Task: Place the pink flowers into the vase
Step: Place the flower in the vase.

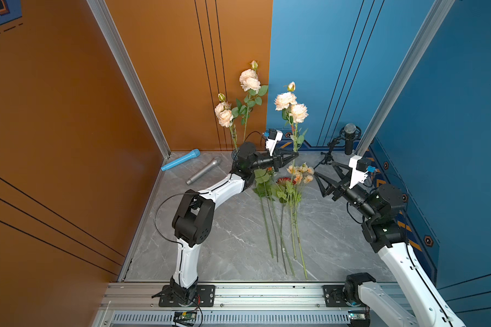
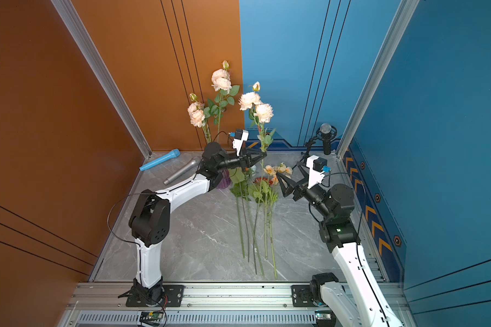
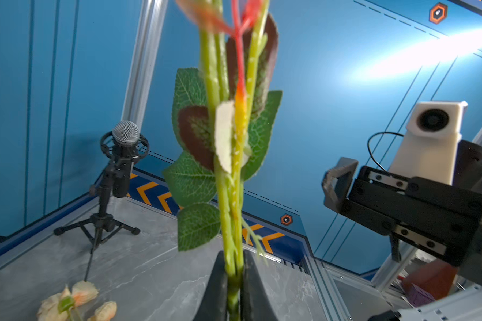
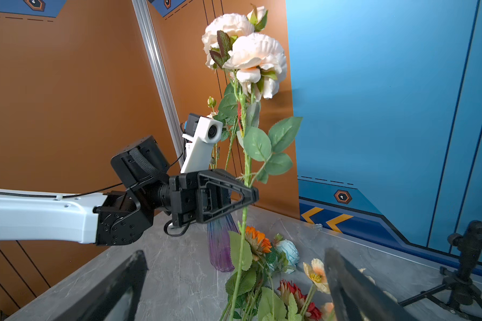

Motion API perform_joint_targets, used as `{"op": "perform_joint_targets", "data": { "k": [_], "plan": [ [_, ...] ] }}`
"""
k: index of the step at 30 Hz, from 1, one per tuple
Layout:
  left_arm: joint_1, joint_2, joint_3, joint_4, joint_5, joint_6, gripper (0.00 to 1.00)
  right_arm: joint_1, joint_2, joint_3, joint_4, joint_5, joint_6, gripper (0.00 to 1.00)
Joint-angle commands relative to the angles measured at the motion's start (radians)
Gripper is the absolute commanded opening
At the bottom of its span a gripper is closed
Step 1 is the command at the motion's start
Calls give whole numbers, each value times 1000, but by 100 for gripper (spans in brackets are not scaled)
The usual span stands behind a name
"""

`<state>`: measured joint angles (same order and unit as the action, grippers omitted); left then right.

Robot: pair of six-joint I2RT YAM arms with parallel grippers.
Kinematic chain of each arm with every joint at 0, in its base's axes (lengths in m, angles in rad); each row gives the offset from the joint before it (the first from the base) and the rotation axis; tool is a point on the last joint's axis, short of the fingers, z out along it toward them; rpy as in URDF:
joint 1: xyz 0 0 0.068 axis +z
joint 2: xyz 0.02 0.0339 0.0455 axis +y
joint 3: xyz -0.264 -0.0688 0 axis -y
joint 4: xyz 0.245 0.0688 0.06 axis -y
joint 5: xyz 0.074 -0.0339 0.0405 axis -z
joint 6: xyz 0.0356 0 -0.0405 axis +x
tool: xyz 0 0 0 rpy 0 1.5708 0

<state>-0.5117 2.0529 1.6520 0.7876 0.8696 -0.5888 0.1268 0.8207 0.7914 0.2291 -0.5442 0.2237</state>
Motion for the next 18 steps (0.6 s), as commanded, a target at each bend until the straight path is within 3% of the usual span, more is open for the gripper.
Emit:
{"op": "perform_joint_targets", "data": {
  "k": [1, 8, 13, 18],
  "plan": [
    [36, 23, 107, 24, -16, -74, 0, -11, -35, -3, -80, 28, -35, 100],
    [106, 55, 293, -110, -117, -23, 0, -31, -70, -12, -133, 30, -56, 100],
    [123, 34, 381, -302, -225, 126, 0, -46, -73, -21, -143, 27, -63, 100],
    [121, -32, 405, -489, -404, 345, 0, -51, -70, -39, -135, 24, -61, 100]
  ]
}}
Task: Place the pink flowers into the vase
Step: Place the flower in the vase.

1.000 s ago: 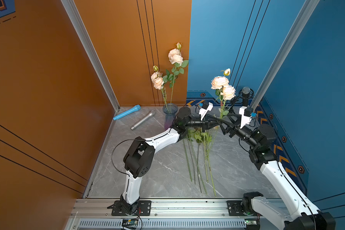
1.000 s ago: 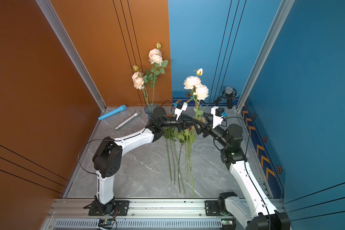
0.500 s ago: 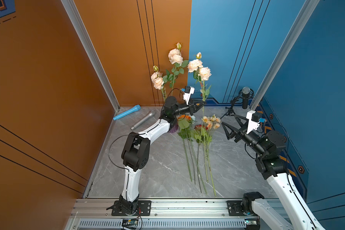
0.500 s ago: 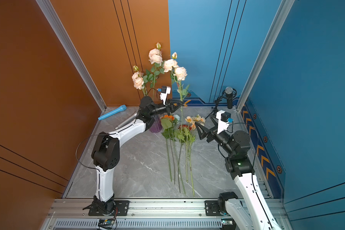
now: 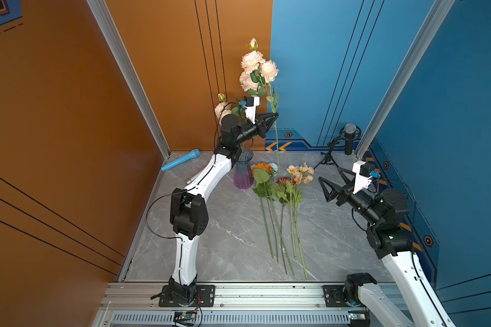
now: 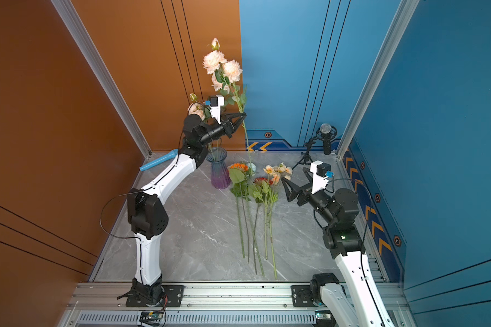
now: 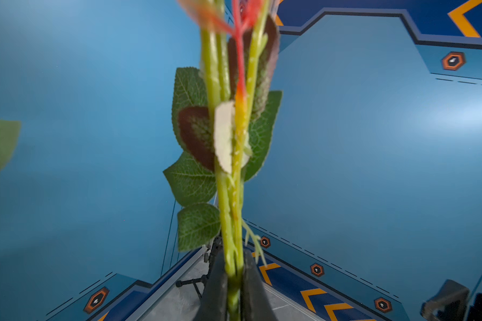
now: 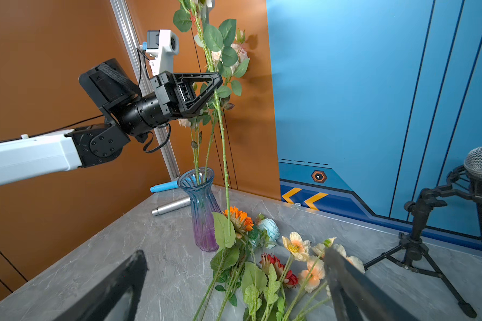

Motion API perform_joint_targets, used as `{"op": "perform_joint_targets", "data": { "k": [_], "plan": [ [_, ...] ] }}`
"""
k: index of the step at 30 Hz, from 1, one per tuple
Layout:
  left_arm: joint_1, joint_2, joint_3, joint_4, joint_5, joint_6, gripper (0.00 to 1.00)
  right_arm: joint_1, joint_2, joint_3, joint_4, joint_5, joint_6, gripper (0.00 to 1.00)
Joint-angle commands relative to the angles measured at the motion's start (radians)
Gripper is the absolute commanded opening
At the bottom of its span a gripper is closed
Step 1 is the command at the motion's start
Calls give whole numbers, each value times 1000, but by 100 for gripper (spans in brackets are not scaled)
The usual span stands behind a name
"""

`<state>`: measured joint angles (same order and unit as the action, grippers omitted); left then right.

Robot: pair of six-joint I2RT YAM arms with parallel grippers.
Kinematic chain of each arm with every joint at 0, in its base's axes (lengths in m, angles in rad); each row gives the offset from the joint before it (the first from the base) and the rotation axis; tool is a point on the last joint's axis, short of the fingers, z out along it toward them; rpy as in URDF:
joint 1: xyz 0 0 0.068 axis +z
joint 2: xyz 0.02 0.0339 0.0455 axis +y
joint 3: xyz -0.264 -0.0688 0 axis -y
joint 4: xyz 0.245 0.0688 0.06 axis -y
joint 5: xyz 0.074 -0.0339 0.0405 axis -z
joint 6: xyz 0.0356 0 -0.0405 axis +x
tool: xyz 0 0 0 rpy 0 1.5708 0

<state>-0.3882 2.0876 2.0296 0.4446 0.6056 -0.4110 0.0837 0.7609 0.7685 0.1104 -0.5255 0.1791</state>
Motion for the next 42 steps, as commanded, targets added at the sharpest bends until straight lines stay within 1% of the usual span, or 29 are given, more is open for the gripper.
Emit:
{"op": "perform_joint_targets", "data": {
  "k": [1, 5, 7, 12, 14, 20, 24, 35, 39, 42],
  "plan": [
    [-7, -80, 17, -158, -172, 205, 0, -9, -10, -21, -12, 5, -18, 100],
    [-39, -136, -10, -227, -298, 424, 0, -9, -3, -41, 13, -1, -13, 100],
    [-46, -154, -24, -230, -330, 467, 0, -9, 8, -47, 24, -6, -6, 100],
    [-63, -183, -44, -227, -394, 531, 0, -11, 27, -61, 56, -14, 12, 100],
    [-67, -197, -51, -219, -417, 545, 0, -11, 29, -65, 60, -16, 12, 100],
    [-69, -239, -86, -182, -432, 553, 0, -10, 37, -78, 77, -17, 19, 100],
    [-74, -271, -108, -166, -467, 601, 0, -11, 48, -79, 91, -30, 31, 100],
    [-71, -329, -136, -150, -500, 648, 0, -10, 54, -81, 107, -36, 47, 100],
    [-61, -340, -157, -140, -501, 637, 0, -10, 46, -81, 103, -36, 48, 100],
    [-59, -353, -214, -92, -521, 630, 0, -11, 39, -80, 101, -34, 47, 100]
  ]
}}
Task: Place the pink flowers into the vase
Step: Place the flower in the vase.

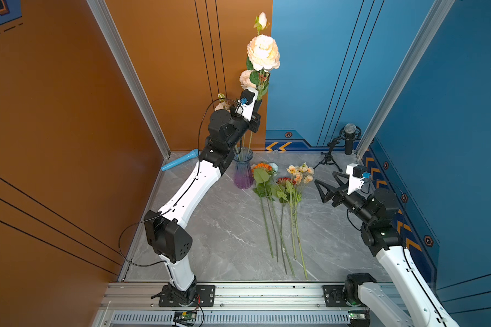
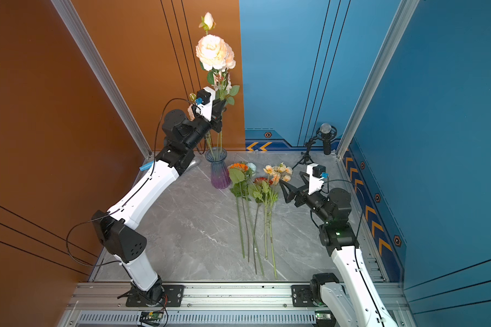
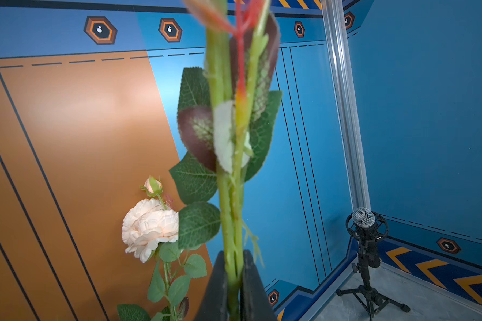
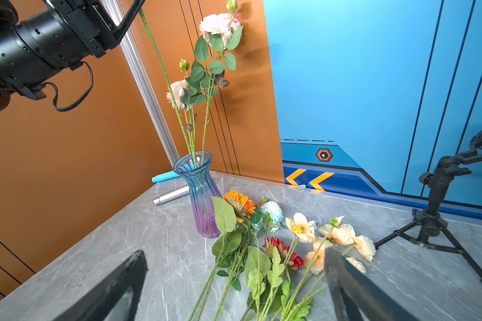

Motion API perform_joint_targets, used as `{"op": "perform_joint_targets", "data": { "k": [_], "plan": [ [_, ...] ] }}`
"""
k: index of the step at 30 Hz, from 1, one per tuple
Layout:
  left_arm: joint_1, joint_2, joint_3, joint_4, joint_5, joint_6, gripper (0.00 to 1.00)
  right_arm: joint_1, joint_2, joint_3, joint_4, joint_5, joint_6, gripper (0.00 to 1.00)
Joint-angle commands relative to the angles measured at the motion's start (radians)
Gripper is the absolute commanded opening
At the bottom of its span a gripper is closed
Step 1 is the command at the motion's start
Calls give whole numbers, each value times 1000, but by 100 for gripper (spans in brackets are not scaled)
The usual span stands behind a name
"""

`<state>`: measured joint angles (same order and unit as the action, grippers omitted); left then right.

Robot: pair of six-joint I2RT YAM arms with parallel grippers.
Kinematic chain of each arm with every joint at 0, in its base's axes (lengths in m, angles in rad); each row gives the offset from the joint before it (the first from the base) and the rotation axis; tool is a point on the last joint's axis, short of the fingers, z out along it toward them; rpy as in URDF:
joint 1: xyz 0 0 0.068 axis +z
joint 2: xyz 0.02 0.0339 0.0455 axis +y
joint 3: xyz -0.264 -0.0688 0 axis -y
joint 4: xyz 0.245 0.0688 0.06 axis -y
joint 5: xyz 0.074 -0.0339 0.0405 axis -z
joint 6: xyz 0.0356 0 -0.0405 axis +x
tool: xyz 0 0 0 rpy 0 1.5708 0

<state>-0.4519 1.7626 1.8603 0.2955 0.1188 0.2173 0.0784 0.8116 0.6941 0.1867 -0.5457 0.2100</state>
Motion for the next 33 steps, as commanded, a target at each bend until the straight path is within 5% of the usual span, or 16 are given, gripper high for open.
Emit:
{"op": "perform_joint_targets", "data": {
  "k": [1, 19, 33],
  "plan": [
    [4, -32, -66, 73, -44, 1, 0, -5, -13, -5, 22, -14, 16, 100],
    [31, -8, -392, 348, -192, -100, 0, -6, -54, 3, -29, -13, -7, 100],
    [36, 101, -387, 359, -237, -108, 5, -7, -50, 12, -55, -11, -18, 100]
  ]
}}
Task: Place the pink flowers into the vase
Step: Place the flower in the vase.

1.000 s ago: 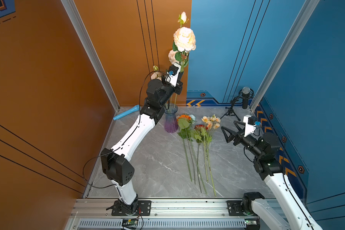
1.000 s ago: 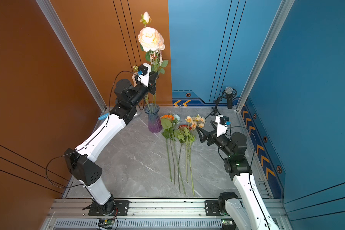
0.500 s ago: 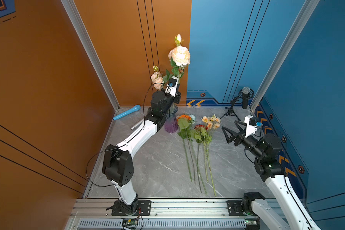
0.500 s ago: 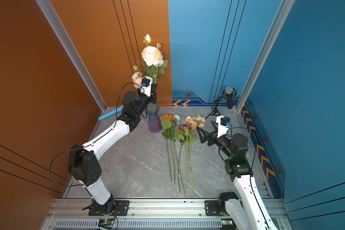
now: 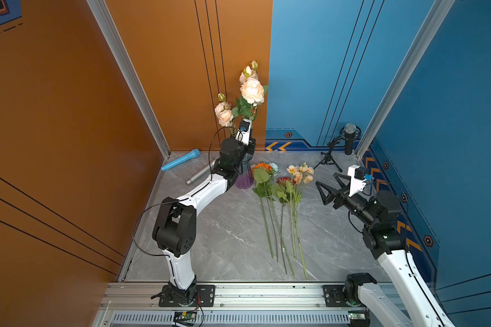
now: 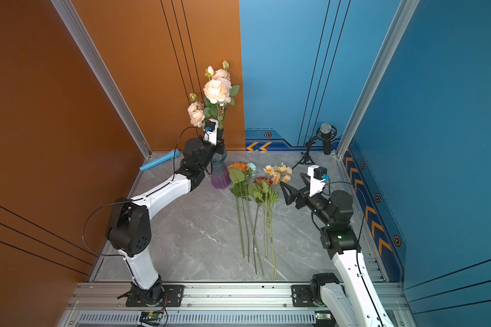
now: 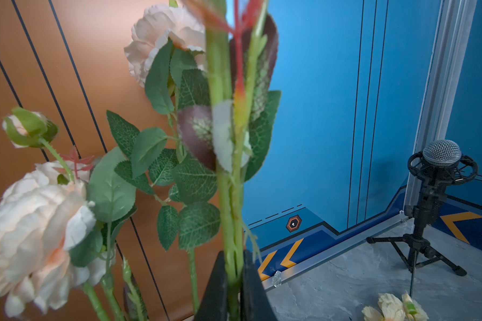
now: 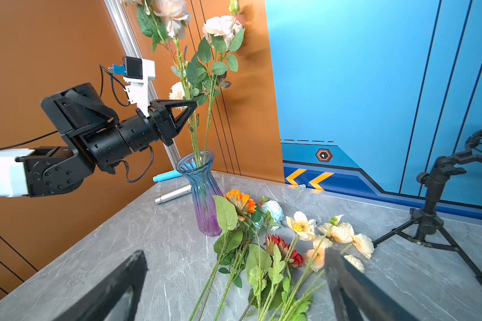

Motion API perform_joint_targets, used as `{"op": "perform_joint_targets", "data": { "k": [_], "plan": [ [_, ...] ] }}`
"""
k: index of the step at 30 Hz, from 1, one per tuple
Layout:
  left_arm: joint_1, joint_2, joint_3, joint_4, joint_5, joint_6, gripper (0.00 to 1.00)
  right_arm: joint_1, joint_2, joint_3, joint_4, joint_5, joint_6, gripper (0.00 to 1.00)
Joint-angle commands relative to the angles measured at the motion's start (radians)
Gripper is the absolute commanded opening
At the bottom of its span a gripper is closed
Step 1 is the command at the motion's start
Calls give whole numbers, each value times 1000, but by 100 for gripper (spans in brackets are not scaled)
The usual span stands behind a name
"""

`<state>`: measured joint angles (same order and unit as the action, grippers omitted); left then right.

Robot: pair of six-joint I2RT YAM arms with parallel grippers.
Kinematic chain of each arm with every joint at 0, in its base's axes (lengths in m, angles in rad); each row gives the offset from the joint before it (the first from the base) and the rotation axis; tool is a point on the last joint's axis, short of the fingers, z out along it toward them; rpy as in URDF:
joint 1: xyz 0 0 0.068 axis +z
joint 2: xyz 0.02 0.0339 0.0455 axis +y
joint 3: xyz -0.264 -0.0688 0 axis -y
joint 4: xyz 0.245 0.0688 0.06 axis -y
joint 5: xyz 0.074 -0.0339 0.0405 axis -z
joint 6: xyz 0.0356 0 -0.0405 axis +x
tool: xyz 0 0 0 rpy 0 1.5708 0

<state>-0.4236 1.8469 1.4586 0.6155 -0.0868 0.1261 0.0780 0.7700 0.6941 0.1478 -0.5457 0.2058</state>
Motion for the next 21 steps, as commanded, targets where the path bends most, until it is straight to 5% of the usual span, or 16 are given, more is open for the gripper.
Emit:
{"op": "perform_joint_targets", "data": {
  "k": [1, 8, 14, 21],
  "plan": [
    [10, 24, 14, 38, -34, -20, 5, -7, -9, 12, -18, -11, -14, 100],
    [14, 58, 3, 39, -46, -26, 7, -8, -3, 21, -31, -16, -24, 100],
    [9, 81, -4, 39, -59, -28, 18, -7, -9, 18, -36, -17, -27, 100],
    [-3, 79, -25, 39, -107, -17, 48, -9, -3, 26, -50, -18, -37, 100]
  ]
}}
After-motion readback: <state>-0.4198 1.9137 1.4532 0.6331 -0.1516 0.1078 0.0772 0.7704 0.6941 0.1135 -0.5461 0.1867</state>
